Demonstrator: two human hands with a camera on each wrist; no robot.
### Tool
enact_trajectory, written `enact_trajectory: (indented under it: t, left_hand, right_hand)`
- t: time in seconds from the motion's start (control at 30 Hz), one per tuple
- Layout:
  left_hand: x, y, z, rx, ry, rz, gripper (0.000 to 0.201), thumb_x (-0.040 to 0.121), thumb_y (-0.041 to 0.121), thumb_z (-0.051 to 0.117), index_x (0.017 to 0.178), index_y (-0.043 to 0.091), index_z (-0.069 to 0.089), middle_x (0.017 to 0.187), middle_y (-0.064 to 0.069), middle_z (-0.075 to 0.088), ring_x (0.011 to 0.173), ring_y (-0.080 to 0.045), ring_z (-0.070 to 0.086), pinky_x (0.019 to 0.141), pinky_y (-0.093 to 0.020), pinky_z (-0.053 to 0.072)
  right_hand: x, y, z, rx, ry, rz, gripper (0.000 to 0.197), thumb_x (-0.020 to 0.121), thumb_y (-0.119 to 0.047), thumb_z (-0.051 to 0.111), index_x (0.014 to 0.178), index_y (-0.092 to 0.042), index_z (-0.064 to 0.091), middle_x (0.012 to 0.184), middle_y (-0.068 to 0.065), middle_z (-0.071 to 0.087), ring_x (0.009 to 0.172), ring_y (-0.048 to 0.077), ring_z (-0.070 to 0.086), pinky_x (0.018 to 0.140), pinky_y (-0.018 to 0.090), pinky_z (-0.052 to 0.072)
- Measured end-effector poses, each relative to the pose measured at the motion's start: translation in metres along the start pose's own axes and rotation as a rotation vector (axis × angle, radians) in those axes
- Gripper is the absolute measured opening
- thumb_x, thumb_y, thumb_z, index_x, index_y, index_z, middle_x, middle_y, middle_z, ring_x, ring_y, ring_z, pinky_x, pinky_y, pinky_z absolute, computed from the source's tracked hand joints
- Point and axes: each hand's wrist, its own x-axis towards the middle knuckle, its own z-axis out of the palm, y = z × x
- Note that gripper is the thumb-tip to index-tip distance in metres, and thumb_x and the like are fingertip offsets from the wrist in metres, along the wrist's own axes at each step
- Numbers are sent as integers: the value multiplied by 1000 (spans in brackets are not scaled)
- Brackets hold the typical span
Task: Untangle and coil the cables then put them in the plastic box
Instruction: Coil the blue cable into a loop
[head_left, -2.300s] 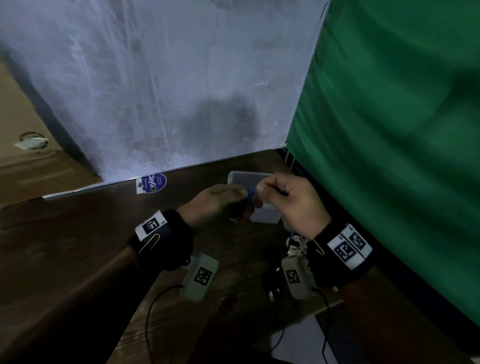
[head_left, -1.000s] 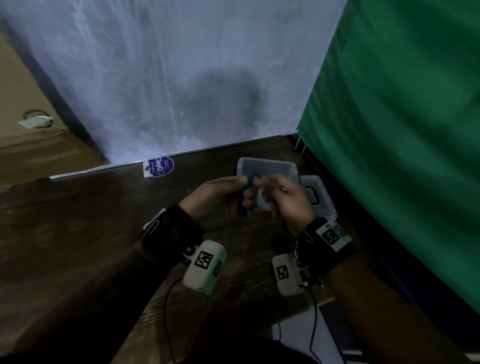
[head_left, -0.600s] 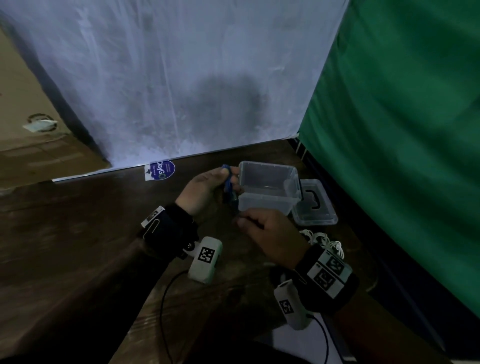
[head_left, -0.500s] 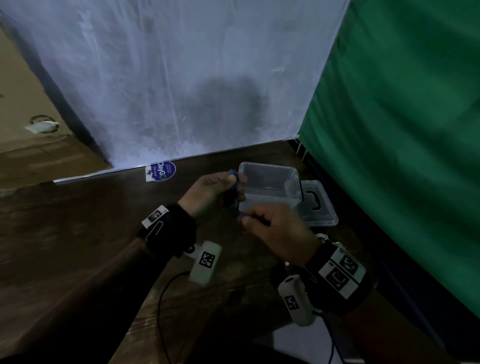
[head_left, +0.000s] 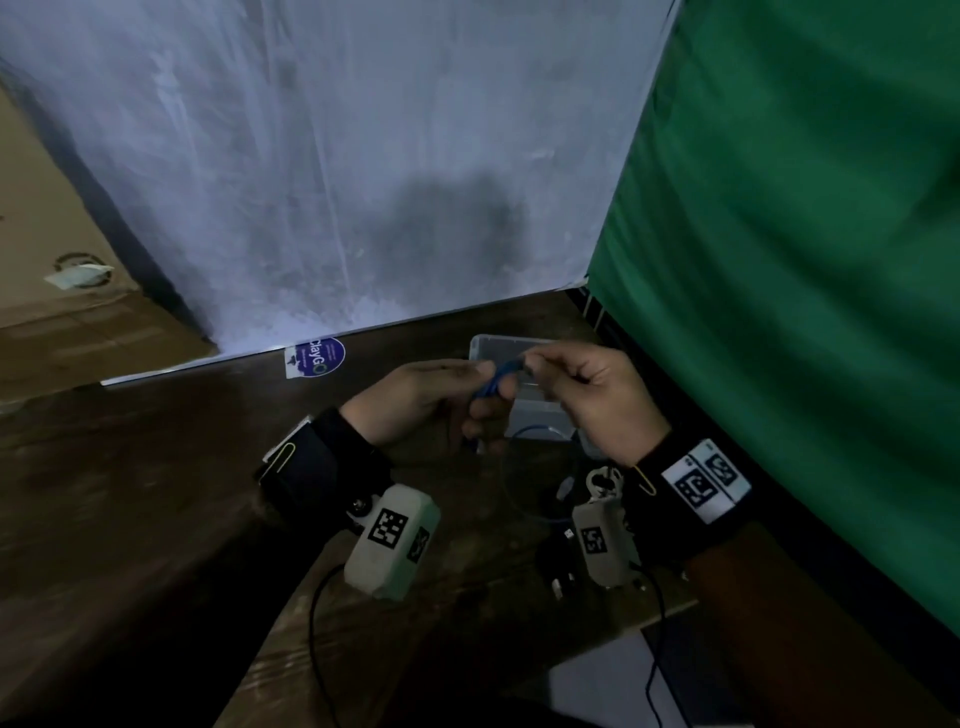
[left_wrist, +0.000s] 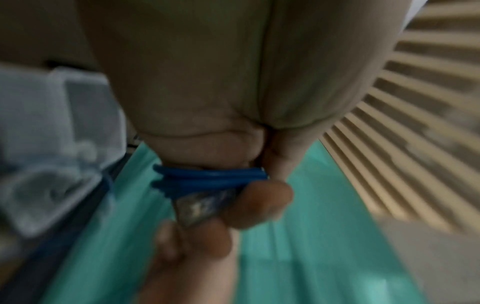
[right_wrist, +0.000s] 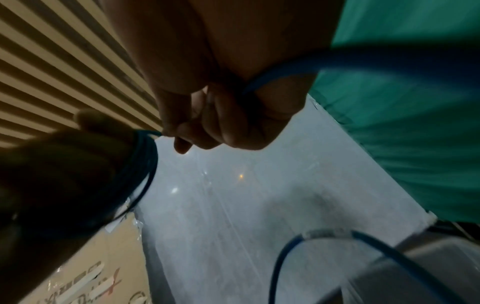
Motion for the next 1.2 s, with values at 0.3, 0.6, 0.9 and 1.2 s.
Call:
enact_trajectory:
  t: [0.3,0.6,0.9,1.2]
  left_hand:
    - [19,-3,-18,-435,414,355,32,104,22,30,91,9,56,71,2,49,62,-10,49,86,-31,44]
    - [24,-23,-44,493,720,330,29,103,21,38,99,1,58,71,0,58,64,-11,56,60,-20,47]
    - [17,-32,-16,350,332,-48,33,91,38,53,99,9,67,85,-4,64,70,-13,55,64,-27,44]
    - [15,-15,-7,-322,127,100,28,103,30,31,90,14,49,68,4,37,58,-9,39,72,-29,45]
  right_hand:
    - [-19,23,45,-219,-188,200,23,101,-23,51,115,-21,69,111,-9,70,101,3,61,89,20,45]
    - [-25,-11,30,-398,-359,112,15,97,-27,58,85,-28,68,80,-8,67,72,0,61,66,16,46]
    - [-2,-5,-11,-205,-99,29,9,93,-18,66,87,-20,72,79,-11,70,77,2,66,73,24,51]
    - [-11,22,18,-74,-46,185,24,101,-23,51,84,-33,65,69,-24,64,68,-9,56,72,22,41]
